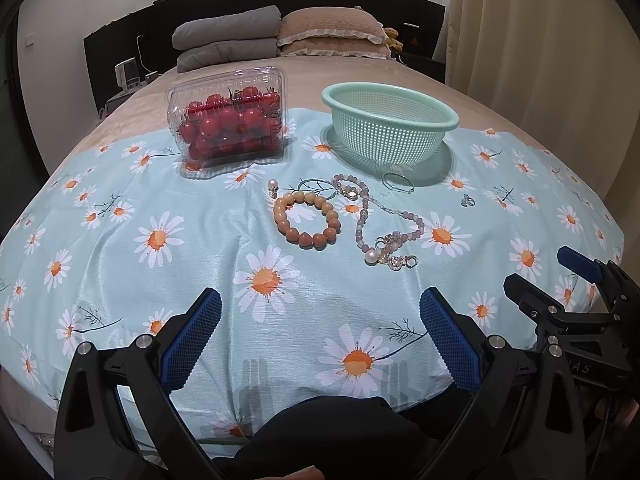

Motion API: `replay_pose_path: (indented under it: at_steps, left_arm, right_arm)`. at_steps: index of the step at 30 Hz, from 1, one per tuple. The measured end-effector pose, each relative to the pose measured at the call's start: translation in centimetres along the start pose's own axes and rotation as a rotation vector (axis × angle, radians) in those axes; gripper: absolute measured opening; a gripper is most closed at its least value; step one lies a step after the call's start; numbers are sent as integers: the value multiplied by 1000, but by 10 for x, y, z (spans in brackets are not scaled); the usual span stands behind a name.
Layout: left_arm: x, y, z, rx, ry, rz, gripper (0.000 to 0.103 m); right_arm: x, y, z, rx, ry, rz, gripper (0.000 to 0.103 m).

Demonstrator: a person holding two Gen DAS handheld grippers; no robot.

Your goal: Organize jewelry

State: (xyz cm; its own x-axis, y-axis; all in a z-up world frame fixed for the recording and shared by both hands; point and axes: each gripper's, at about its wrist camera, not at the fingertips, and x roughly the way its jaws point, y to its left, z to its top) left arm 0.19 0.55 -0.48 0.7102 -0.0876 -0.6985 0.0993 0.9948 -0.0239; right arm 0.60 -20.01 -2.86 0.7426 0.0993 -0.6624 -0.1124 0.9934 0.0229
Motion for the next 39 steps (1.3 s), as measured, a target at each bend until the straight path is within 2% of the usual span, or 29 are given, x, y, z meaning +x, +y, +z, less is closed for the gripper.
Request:
replay_pose_path:
  at_steps: [13,19,26,30,39]
  left_arm:
    - [1,2,-1,-12,6,3,97]
    - [2,1,1,-7,20,36,97]
    - [4,10,7,-41,35,-29,97]
    - [14,10,13,-13,75,-21,97]
    - [38,18,41,26,98,18,97]
  right_arm:
    - [3,-2,-2,9,12,11,95]
    - [6,-2,-1,16,31,21,95]
    - [14,-3,2,19,78,35,95]
    - [17,-9,5,39,90,47,95]
    - [37,-32,32,50,111,-25,95]
